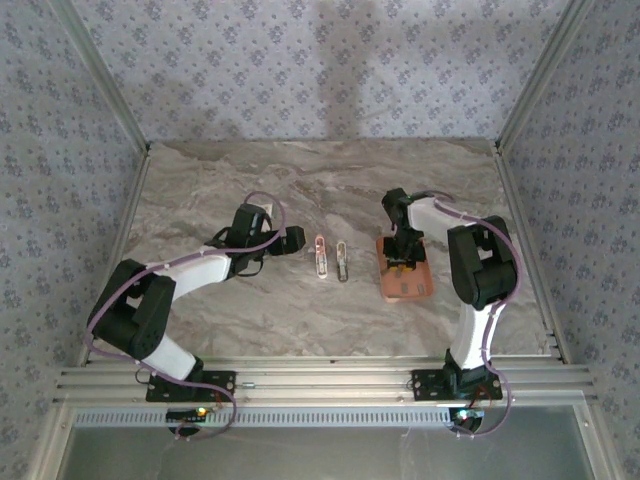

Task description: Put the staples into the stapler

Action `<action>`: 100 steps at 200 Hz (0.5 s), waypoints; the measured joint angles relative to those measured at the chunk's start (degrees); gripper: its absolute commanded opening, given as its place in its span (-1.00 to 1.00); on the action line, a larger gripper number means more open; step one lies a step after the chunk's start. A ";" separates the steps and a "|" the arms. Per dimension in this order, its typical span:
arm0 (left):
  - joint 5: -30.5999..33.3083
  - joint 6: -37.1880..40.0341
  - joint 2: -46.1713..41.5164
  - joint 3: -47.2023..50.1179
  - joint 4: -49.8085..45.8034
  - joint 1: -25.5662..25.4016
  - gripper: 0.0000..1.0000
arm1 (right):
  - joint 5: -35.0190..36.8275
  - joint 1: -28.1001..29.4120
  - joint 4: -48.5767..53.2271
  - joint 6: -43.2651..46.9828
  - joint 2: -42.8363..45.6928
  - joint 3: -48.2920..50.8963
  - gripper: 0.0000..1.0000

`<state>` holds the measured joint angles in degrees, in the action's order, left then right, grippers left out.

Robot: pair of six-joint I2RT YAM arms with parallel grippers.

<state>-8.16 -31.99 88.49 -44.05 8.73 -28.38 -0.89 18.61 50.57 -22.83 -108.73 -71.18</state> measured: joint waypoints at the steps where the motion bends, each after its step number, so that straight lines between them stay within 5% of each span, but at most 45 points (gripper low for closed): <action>1: 0.00 0.00 0.00 0.00 0.00 0.00 0.97 | 0.00 0.00 0.02 0.00 0.00 0.00 -0.54; 100: 1.97 0.04 -9.07 3.45 -1.44 0.00 0.97 | 1.62 1.64 -2.86 -0.09 3.06 2.95 -0.67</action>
<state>-6.20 -31.94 79.42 -40.60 7.29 -28.38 0.73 20.25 47.70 -22.92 -105.67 -68.23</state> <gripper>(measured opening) 0.985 0.170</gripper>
